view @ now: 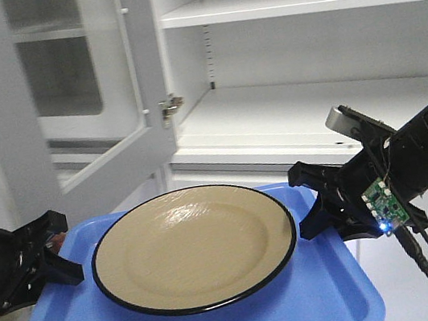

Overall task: Place disk in tray to left cabinet
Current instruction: 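Hold the tray with both grippers while driving to the open cabinet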

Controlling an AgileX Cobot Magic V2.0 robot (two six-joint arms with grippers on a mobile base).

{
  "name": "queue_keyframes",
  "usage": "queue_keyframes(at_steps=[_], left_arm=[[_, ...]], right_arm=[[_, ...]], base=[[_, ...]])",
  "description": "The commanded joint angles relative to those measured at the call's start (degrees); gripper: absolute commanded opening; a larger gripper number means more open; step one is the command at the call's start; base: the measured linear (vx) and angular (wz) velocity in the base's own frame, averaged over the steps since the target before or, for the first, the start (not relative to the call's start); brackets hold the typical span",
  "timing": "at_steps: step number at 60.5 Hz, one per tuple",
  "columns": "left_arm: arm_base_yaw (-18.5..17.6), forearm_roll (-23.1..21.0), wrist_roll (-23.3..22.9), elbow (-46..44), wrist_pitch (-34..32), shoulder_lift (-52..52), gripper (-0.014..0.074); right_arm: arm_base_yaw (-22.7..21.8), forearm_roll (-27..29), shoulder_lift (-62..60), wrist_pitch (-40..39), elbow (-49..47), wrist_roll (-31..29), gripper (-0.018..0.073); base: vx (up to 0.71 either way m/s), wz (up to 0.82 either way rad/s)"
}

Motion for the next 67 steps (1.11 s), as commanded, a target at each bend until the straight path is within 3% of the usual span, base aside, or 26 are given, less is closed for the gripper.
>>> queue_keyframes(at_steps=[1,67], left_arm=[[-2.22,-12.91,-0.4,-1.95,0.47,-2.37,0.0],[-2.22,-12.91,-0.4,-1.95,0.47,-2.37,0.0]], right_arm=[[1.65,13.12,-2.68,-0.63,-2.3,-0.55,-0.0006],[1.65,13.13,-2.68,-0.58,-2.3,-0.55,-0.0006]], base=[[0.11,-0.43],[0.2,-0.28]])
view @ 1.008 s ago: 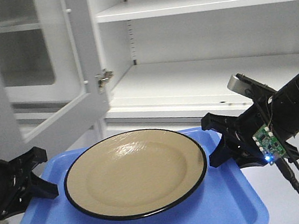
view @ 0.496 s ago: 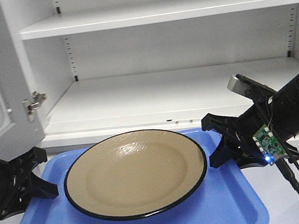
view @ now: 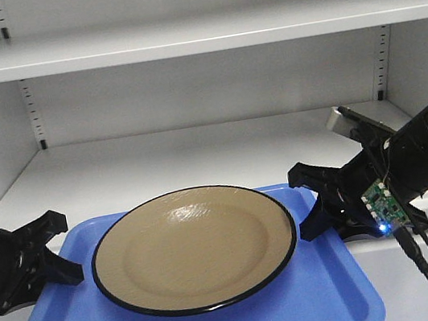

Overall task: Place disk in tray to left cabinet
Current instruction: 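Hold the tray with both grippers while driving to the open cabinet, then lower the tray onto the cabinet shelf with both grippers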

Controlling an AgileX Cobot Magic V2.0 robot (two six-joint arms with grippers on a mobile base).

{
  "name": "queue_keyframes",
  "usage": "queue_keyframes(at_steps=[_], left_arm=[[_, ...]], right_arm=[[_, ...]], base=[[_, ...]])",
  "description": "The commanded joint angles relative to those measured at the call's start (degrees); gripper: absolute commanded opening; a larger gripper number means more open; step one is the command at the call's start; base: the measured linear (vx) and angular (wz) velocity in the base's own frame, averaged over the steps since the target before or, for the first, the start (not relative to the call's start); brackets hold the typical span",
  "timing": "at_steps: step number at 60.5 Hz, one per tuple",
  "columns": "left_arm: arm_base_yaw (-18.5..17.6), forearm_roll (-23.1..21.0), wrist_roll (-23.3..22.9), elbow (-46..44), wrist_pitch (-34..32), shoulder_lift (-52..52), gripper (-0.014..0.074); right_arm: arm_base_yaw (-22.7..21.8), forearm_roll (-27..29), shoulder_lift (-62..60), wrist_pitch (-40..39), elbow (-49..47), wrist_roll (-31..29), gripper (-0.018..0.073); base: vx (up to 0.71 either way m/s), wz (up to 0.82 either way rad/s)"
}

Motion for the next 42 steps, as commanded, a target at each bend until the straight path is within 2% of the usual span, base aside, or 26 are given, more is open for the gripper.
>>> queue_keyframes(at_steps=[1,42], left_arm=[[-2.22,-12.91,-0.4,-1.95,0.42,-2.37,0.0],[-2.22,-12.91,-0.4,-1.95,0.42,-2.37,0.0]], right_arm=[[1.65,13.13,-2.68,-0.98,-2.3,-0.57,-0.0006],[1.65,13.13,-2.68,-0.98,-2.3,-0.57,-0.0006]], base=[[0.3,-0.17],[0.25,-0.11]])
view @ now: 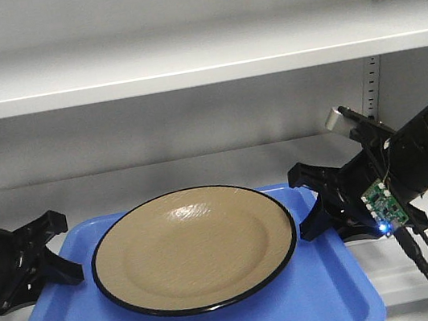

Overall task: Place disk in tray to left cabinet
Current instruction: 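Lower the tray onto the cabinet shelf with both grippers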

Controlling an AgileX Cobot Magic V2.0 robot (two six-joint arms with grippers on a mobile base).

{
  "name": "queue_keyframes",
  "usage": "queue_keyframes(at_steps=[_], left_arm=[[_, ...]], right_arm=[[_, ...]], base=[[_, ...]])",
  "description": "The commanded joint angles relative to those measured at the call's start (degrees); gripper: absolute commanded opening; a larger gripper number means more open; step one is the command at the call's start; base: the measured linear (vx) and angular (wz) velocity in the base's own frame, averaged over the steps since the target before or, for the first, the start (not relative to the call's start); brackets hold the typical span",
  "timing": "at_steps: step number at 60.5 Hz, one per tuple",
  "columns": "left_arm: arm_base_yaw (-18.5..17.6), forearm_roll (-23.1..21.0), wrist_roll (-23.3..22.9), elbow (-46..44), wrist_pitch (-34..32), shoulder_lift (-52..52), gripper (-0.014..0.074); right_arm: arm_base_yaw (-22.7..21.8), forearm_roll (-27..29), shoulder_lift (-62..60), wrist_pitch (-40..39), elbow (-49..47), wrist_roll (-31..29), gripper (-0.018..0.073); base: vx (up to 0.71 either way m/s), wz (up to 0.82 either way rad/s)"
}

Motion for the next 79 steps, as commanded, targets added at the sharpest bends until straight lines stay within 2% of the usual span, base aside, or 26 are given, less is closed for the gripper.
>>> queue_keyframes(at_steps=[1,79], left_arm=[[-2.22,-12.91,-0.4,-1.95,0.47,-2.37,0.0],[-2.22,-13.01,-0.4,-1.95,0.47,-2.37,0.0]], right_arm=[[1.65,13.13,-2.68,-0.98,-2.3,-0.57,-0.0006],[1.65,13.07,-2.68,-1.53,-2.3,-0.57,-0.0006]], base=[[0.19,-0.05],[0.07,-0.01]])
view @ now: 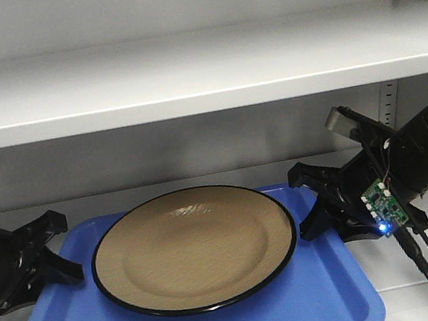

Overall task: Place disk in tray to left cabinet
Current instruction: 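Lower the tray onto the cabinet shelf with both grippers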

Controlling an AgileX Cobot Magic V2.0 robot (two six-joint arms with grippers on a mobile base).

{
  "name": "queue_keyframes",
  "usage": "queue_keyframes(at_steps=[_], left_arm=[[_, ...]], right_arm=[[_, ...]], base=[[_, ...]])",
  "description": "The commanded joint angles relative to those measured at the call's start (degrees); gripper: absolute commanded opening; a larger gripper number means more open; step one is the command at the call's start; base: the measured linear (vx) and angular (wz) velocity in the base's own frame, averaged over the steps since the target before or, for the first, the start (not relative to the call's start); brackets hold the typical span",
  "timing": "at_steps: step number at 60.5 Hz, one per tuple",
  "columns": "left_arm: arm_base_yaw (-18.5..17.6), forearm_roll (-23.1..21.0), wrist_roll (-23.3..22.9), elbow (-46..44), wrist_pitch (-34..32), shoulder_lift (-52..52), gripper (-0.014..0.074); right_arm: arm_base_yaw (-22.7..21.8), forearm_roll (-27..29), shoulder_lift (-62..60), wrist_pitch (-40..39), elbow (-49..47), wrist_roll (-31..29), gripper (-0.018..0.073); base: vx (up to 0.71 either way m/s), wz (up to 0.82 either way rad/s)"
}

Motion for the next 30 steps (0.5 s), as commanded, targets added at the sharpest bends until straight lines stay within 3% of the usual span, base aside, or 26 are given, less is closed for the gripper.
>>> queue_keyframes(at_steps=[1,19,30], left_arm=[[-2.22,-13.01,-0.4,-1.95,0.47,-2.37,0.0],[-2.22,-12.5,-0.4,-1.95,-1.69,-2.37,0.0],[-2.22,-12.33,-0.4,-1.95,-7.87,-1.83,0.0]], right_arm=[[1.65,13.07,-2.68,-1.58,-2.3,-0.57,-0.0006],[1.65,12.88,-2.51,-3.96,-2.3,-0.61,-0.0006],[1.65,12.68,-0.96,-7.82,-2.3,-0.95,-0.0006]], base=[[0.0,0.0],[0.0,0.0],[0.0,0.0]])
